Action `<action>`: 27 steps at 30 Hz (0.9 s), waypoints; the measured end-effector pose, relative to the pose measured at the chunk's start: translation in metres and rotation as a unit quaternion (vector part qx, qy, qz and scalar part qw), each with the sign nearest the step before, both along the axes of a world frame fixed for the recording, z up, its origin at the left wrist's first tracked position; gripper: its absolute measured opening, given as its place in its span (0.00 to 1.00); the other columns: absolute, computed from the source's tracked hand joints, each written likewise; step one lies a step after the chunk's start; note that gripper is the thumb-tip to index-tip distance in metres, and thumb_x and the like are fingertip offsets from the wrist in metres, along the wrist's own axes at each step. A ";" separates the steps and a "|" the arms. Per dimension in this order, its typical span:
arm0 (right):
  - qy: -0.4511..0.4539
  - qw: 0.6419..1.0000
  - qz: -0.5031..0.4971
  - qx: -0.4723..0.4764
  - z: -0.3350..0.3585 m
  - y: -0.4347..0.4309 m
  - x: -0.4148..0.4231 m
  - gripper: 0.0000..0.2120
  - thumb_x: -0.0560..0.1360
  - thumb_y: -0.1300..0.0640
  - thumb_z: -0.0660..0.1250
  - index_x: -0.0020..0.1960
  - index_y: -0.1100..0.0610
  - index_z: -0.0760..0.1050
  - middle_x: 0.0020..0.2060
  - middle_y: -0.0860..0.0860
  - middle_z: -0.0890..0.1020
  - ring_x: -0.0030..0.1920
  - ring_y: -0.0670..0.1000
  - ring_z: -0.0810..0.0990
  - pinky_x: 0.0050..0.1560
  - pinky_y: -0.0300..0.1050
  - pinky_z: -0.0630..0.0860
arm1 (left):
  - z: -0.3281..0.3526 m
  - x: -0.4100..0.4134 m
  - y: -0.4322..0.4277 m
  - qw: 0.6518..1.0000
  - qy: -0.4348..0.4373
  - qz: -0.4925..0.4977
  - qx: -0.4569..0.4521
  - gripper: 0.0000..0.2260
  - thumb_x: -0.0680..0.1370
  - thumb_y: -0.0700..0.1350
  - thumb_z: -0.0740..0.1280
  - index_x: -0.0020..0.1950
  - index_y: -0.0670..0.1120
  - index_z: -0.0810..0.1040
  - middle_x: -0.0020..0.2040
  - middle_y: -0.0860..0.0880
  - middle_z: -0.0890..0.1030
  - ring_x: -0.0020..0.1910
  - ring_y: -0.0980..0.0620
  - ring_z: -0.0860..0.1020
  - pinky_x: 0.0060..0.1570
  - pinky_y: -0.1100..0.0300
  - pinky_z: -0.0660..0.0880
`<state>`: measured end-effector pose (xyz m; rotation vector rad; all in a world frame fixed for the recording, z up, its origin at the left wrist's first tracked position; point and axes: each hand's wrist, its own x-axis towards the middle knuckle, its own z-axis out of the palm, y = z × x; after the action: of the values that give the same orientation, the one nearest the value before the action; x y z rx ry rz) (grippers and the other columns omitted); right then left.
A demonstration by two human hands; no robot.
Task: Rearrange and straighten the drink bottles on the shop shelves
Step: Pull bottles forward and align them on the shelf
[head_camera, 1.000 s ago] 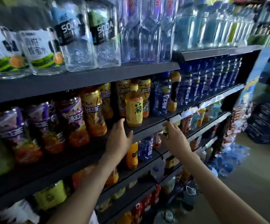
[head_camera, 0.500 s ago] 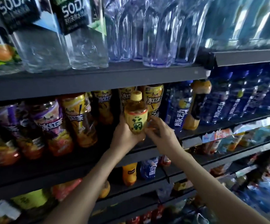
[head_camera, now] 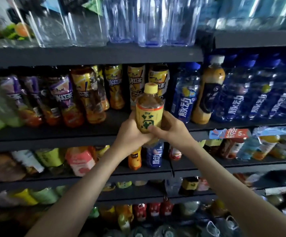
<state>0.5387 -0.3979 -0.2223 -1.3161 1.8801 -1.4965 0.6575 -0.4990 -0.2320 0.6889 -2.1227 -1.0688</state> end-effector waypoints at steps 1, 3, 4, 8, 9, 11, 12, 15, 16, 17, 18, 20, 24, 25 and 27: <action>-0.010 1.000 0.004 0.002 -0.001 0.016 -0.003 0.23 0.70 0.51 0.73 0.63 0.54 0.73 0.52 0.46 0.82 0.52 0.44 0.80 0.53 0.42 0.78 | 0.000 -0.003 0.017 1.000 -0.002 0.006 -0.010 0.31 0.66 0.50 0.78 0.65 0.47 0.69 0.47 0.57 0.80 0.45 0.63 0.78 0.41 0.71 0.75; -0.029 1.000 0.002 0.011 -0.004 0.052 -0.012 0.22 0.71 0.50 0.73 0.62 0.53 0.74 0.52 0.45 0.82 0.52 0.43 0.80 0.54 0.42 0.78 | -0.003 -0.014 0.053 1.000 -0.011 0.011 -0.012 0.30 0.67 0.51 0.77 0.63 0.48 0.69 0.48 0.56 0.80 0.46 0.59 0.79 0.40 0.70 0.76; -0.032 0.999 -0.005 0.021 -0.006 0.071 -0.018 0.22 0.70 0.49 0.73 0.62 0.52 0.74 0.52 0.45 0.82 0.52 0.43 0.80 0.54 0.43 0.78 | -0.006 -0.020 0.071 1.000 -0.019 0.011 -0.004 0.28 0.67 0.51 0.77 0.62 0.48 0.70 0.48 0.56 0.80 0.46 0.58 0.79 0.40 0.70 0.76; -0.049 0.996 -0.045 0.052 -0.019 0.154 -0.040 0.20 0.69 0.48 0.74 0.59 0.52 0.76 0.49 0.47 0.83 0.50 0.46 0.81 0.54 0.48 0.78 | -0.024 -0.052 0.146 0.998 -0.058 -0.023 0.023 0.24 0.64 0.55 0.77 0.56 0.52 0.74 0.45 0.56 0.81 0.44 0.58 0.80 0.35 0.69 0.74; -0.051 0.995 -0.063 0.060 -0.023 0.174 -0.044 0.20 0.69 0.48 0.74 0.58 0.53 0.76 0.48 0.46 0.83 0.49 0.45 0.81 0.52 0.45 0.79 | -0.029 -0.061 0.165 0.997 -0.066 -0.032 0.035 0.28 0.63 0.55 0.78 0.58 0.50 0.74 0.47 0.54 0.82 0.45 0.56 0.81 0.36 0.67 0.75; -0.045 0.991 -0.102 0.077 -0.030 0.212 -0.052 0.19 0.69 0.48 0.75 0.56 0.52 0.74 0.45 0.42 0.81 0.45 0.42 0.79 0.43 0.33 0.76 | -0.037 -0.078 0.200 0.994 -0.076 -0.056 0.047 0.30 0.63 0.53 0.79 0.60 0.47 0.72 0.47 0.54 0.81 0.44 0.56 0.80 0.38 0.67 0.74; -0.041 0.988 -0.123 0.087 -0.032 0.229 -0.057 0.19 0.68 0.48 0.75 0.55 0.51 0.73 0.43 0.41 0.79 0.44 0.40 0.78 0.40 0.29 0.74 | -0.039 -0.085 0.218 0.993 -0.083 -0.067 0.048 0.30 0.63 0.52 0.79 0.61 0.47 0.72 0.46 0.55 0.80 0.43 0.57 0.79 0.39 0.66 0.74; -0.032 0.979 -0.174 0.101 -0.035 0.273 -0.072 0.22 0.67 0.45 0.75 0.55 0.51 0.73 0.45 0.43 0.80 0.45 0.41 0.78 0.41 0.34 0.75 | -0.040 -0.110 0.260 0.992 -0.082 -0.087 0.044 0.34 0.60 0.58 0.77 0.60 0.48 0.71 0.48 0.53 0.81 0.46 0.53 0.80 0.39 0.63 0.72; -0.036 0.977 -0.187 0.100 -0.035 0.285 -0.077 0.23 0.66 0.45 0.75 0.56 0.51 0.73 0.46 0.44 0.80 0.46 0.43 0.78 0.42 0.36 0.75 | -0.039 -0.118 0.272 0.991 -0.091 -0.090 0.034 0.33 0.61 0.57 0.77 0.61 0.46 0.71 0.47 0.52 0.80 0.47 0.51 0.80 0.37 0.64 0.69; -0.042 0.975 -0.198 0.094 -0.036 0.296 -0.083 0.24 0.66 0.45 0.76 0.56 0.51 0.73 0.47 0.44 0.80 0.47 0.44 0.78 0.42 0.37 0.75 | -0.040 -0.128 0.283 0.991 -0.098 -0.089 0.032 0.33 0.62 0.57 0.77 0.61 0.45 0.70 0.48 0.50 0.81 0.49 0.49 0.80 0.37 0.65 0.68; -0.046 0.973 -0.207 0.088 -0.035 0.306 -0.089 0.25 0.65 0.45 0.77 0.56 0.51 0.72 0.47 0.45 0.79 0.48 0.44 0.78 0.42 0.36 0.74 | -0.040 -0.137 0.292 0.990 -0.094 -0.094 0.042 0.35 0.61 0.58 0.76 0.62 0.45 0.70 0.49 0.48 0.81 0.51 0.46 0.80 0.40 0.64 0.70; -0.041 0.969 -0.228 0.090 -0.033 0.325 -0.103 0.26 0.64 0.43 0.77 0.55 0.51 0.70 0.46 0.43 0.77 0.45 0.42 0.76 0.38 0.32 0.71 | -0.039 -0.155 0.312 0.988 -0.098 -0.113 0.043 0.38 0.59 0.60 0.72 0.64 0.45 0.68 0.49 0.50 0.79 0.53 0.45 0.79 0.48 0.57 0.74; -0.026 0.955 -0.279 0.099 -0.038 0.361 -0.138 0.23 0.65 0.45 0.76 0.52 0.51 0.69 0.40 0.39 0.74 0.40 0.39 0.73 0.31 0.29 0.67 | -0.037 -0.194 0.348 0.981 -0.115 -0.152 0.024 0.32 0.63 0.59 0.72 0.62 0.47 0.70 0.49 0.49 0.79 0.50 0.47 0.79 0.47 0.57 0.73; -0.029 0.951 -0.291 0.100 -0.041 0.370 -0.149 0.23 0.65 0.45 0.76 0.53 0.51 0.70 0.41 0.40 0.75 0.41 0.40 0.74 0.31 0.29 0.67 | -0.038 -0.207 0.356 0.980 -0.122 -0.155 0.026 0.32 0.61 0.61 0.70 0.60 0.47 0.71 0.48 0.49 0.79 0.49 0.47 0.79 0.46 0.58 0.73; -0.033 0.943 -0.313 0.106 -0.046 0.385 -0.174 0.23 0.65 0.45 0.76 0.54 0.53 0.72 0.43 0.44 0.77 0.42 0.42 0.76 0.32 0.29 0.68 | -0.045 -0.235 0.370 0.977 -0.127 -0.171 -0.032 0.29 0.63 0.59 0.72 0.58 0.46 0.71 0.44 0.51 0.80 0.46 0.48 0.81 0.39 0.60 0.71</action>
<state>0.3643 -0.0125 -0.2687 -0.5784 2.4682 -1.5188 0.4223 -0.1288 -0.2767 0.4561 -2.5527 -1.1310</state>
